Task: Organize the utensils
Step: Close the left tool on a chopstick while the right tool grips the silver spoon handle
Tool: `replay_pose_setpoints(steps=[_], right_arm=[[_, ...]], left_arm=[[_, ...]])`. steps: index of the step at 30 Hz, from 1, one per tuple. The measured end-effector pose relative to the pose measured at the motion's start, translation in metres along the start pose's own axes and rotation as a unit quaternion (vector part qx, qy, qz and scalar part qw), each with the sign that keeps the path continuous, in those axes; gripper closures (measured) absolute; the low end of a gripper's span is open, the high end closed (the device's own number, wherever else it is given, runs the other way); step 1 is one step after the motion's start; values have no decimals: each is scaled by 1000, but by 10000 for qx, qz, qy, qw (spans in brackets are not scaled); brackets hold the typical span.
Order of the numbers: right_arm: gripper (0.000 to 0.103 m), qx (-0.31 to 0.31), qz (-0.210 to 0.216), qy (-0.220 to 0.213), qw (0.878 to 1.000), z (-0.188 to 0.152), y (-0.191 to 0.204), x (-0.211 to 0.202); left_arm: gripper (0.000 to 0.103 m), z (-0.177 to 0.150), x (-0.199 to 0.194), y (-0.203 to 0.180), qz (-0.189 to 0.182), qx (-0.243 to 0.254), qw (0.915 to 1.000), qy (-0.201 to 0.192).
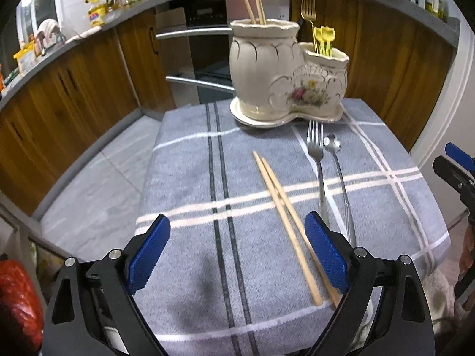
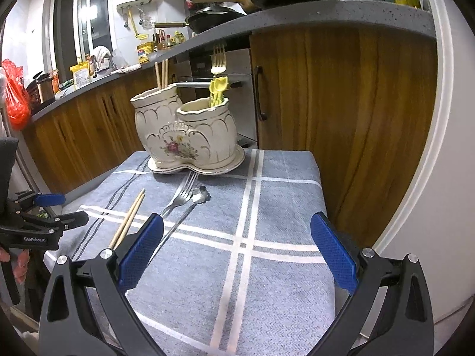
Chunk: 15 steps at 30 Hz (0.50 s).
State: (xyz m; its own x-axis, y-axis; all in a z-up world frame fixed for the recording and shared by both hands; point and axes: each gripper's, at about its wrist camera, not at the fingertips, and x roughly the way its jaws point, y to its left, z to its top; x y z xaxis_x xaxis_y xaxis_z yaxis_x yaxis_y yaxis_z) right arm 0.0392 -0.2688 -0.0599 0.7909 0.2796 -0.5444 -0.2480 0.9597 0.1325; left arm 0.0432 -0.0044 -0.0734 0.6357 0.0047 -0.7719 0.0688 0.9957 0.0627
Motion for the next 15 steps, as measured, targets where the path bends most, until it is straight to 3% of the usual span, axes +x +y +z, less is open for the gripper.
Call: replay_pose_setpoints(steps=[3, 5, 7, 9, 15], right_arm=[[5, 82, 0, 71, 9999, -2, -4, 3], [5, 135, 11, 122, 9998, -3, -7, 5], [5, 157, 23, 135, 9998, -4, -7, 5], [5, 141, 37, 134, 9998, -4, -7, 6], [5, 101, 44, 125, 9999, -3, -8, 6]], left_arm=[[32, -2, 4, -6, -118, 122, 9997, 158], [37, -3, 7, -12, -194, 224, 9992, 258], [53, -3, 11, -19, -280, 326, 9983, 383], [62, -4, 16, -25, -364, 364, 9974, 506], [71, -9, 26, -38, -509, 490, 9947, 750]])
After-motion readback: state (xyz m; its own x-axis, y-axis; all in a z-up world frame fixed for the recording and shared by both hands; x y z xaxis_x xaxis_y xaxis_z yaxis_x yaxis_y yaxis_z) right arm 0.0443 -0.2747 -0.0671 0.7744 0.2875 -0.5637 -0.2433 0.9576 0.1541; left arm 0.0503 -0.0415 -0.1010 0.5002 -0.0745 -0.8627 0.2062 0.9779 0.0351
